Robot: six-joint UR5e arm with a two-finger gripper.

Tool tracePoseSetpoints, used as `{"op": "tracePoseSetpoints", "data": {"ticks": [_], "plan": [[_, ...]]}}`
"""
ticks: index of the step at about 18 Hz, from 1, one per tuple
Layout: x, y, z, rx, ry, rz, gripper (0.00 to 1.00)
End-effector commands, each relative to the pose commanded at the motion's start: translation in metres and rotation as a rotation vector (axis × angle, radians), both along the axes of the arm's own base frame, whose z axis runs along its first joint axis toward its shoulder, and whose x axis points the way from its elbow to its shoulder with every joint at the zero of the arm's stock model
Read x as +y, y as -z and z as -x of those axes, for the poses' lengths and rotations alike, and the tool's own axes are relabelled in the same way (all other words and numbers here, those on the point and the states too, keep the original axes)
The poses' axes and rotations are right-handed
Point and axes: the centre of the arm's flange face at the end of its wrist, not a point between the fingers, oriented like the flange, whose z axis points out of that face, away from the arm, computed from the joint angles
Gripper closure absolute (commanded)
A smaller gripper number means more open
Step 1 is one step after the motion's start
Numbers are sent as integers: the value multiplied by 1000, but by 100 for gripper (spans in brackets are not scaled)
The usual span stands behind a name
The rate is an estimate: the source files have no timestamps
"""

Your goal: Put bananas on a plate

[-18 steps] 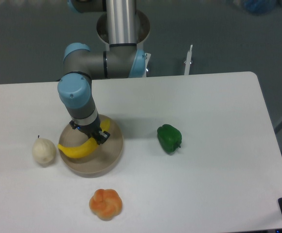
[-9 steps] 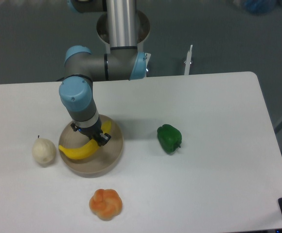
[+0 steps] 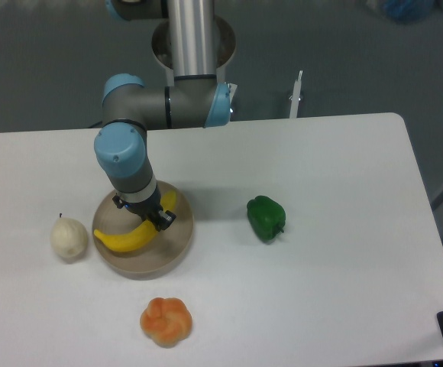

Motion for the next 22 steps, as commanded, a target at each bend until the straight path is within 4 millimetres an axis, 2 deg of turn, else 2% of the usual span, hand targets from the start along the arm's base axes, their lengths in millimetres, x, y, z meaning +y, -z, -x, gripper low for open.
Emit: {"op": "tracePoseSetpoints", "data": {"ticks": [8,13,15,16,17,18,22], "plan": [[0,-1,1,2,-2,-1,56],[1,-2,1,3,-2,-4,46],[5,-12,6,10,-2,-24,39],[6,-16,6,13,-2,-31,29],[8,-22,8,17,-5,-42,12],[8,-34,21,25,-26,-62,0],[0,-76,80,57,-125,-137,0]]}}
